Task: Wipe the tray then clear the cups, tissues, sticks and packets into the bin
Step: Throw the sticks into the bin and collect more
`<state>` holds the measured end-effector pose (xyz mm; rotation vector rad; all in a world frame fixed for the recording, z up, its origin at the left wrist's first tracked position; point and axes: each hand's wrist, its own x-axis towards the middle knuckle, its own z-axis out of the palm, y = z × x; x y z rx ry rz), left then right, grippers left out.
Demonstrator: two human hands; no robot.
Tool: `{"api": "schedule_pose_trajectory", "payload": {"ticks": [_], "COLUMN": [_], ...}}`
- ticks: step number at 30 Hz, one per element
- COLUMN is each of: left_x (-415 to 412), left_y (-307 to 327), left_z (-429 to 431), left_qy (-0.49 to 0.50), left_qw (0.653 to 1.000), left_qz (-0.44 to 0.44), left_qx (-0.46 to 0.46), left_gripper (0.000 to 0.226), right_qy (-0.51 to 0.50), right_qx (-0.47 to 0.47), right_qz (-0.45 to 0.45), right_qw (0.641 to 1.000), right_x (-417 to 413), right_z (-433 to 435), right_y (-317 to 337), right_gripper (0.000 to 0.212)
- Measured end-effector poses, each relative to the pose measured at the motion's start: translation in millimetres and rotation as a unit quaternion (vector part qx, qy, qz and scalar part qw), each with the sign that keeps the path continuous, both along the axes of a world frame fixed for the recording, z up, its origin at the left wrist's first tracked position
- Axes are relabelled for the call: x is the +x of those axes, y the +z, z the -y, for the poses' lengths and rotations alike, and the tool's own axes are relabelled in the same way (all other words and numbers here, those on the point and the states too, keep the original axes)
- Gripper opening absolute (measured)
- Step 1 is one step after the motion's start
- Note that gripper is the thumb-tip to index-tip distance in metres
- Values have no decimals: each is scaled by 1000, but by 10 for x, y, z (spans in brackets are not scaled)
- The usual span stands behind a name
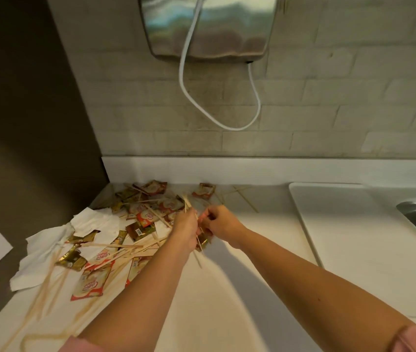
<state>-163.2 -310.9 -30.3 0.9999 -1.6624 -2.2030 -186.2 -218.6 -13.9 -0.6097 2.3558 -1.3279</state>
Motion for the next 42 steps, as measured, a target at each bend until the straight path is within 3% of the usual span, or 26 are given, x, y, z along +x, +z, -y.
{"api": "schedule_pose_trajectory", "payload": {"ticks": [7,9,12,15,17,21,26,35,42], "left_x": [-92,-107,-115,-114,-106,-77,-52,14,46], "left_y": [21,40,44,-6,-38,-52,-33,-17,-42], "left_z": [146,169,196,236,248,227,187,100,100], "left_qy": [5,13,11,-6,-15,-25,-28,-57,-69], "left_qw": [999,999,999,997,998,997,996,989,988], "left_qz": [6,6,15,33,19,-27,-55,-84,-70], "left_qx": [-37,-47,-50,-63,-63,-61,-71,-109,-120], "left_gripper": [27,23,15,15,16,20,21,21,22], "right_qy": [36,14,-8,-21,-26,-35,-6,4,-5], "right_qx": [17,88,244,322,345,336,335,421,384], "right_qz": [12,-60,-146,-146,-136,-151,-116,-121,-109], "right_qw": [999,994,959,935,928,929,935,899,917], "right_x": [-267,-447,-708,-812,-808,-820,-798,-682,-643], "right_z": [74,87,103,135,146,172,156,118,19], "right_y": [43,27,-62,-195,-249,-276,-190,-221,-268], "right_gripper": [14,18,32,53,53,32,23,41,37]}}
